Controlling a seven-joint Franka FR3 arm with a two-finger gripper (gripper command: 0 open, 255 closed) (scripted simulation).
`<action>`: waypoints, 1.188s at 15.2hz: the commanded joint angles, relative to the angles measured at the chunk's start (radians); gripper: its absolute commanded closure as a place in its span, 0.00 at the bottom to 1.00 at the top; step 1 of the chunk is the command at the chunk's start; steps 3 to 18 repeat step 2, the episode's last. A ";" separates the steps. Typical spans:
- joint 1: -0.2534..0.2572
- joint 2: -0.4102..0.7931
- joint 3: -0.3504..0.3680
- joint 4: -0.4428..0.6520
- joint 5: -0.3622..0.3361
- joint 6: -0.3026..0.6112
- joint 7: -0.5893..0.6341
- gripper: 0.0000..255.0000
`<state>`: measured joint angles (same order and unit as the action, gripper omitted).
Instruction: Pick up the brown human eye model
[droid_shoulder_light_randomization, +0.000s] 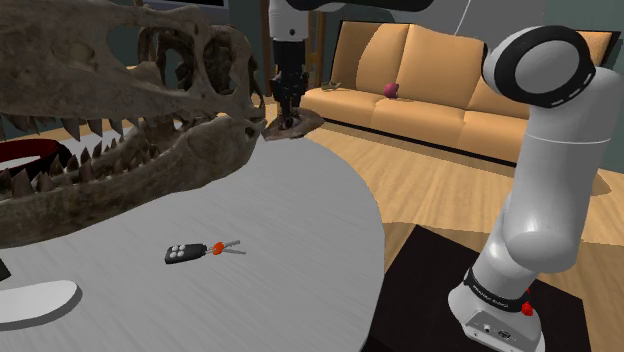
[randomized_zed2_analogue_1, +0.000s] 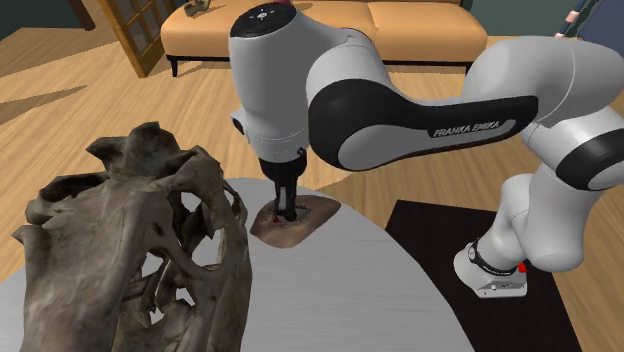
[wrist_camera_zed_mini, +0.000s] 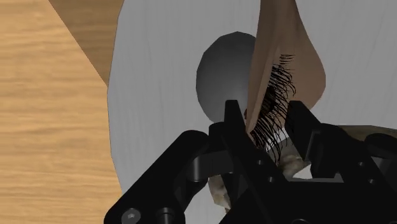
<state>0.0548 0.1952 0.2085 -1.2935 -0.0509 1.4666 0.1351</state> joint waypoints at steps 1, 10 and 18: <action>0.002 0.008 0.001 0.030 -0.002 -0.022 0.000 1.00; 0.002 0.008 0.001 0.029 -0.002 -0.022 0.000 1.00; 0.002 0.008 0.001 0.029 -0.002 -0.022 0.000 1.00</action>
